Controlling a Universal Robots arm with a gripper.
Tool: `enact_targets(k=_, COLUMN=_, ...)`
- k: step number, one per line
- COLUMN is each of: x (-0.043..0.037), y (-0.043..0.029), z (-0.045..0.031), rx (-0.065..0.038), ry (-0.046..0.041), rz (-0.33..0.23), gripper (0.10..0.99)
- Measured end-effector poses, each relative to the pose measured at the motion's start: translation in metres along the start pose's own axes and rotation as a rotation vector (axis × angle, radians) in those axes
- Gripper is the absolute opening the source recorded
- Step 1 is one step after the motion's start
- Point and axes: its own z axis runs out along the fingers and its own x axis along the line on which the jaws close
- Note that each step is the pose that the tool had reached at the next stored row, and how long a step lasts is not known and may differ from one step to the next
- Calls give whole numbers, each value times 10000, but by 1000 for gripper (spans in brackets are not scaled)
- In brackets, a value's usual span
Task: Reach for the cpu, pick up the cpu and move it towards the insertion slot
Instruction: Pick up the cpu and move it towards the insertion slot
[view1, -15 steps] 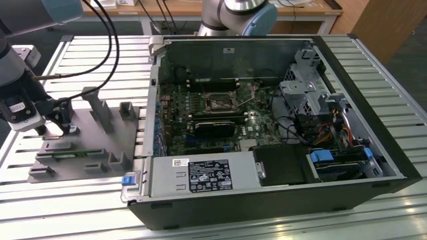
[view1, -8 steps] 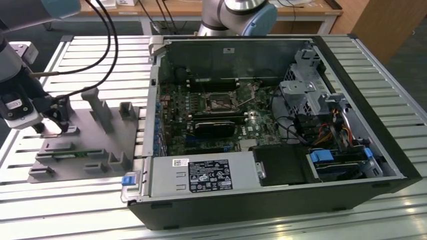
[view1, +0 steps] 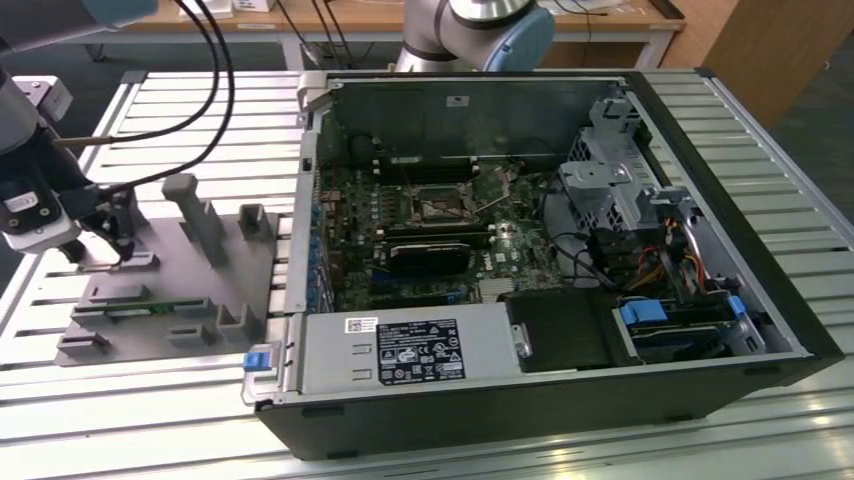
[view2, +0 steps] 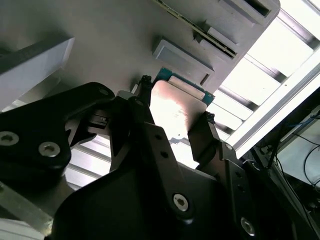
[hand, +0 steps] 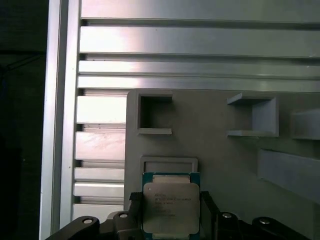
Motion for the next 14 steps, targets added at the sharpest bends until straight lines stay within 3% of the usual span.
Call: enact_targets(k=14, x=1, y=4, z=-80, rx=-34, ry=0, rz=0, gripper=541)
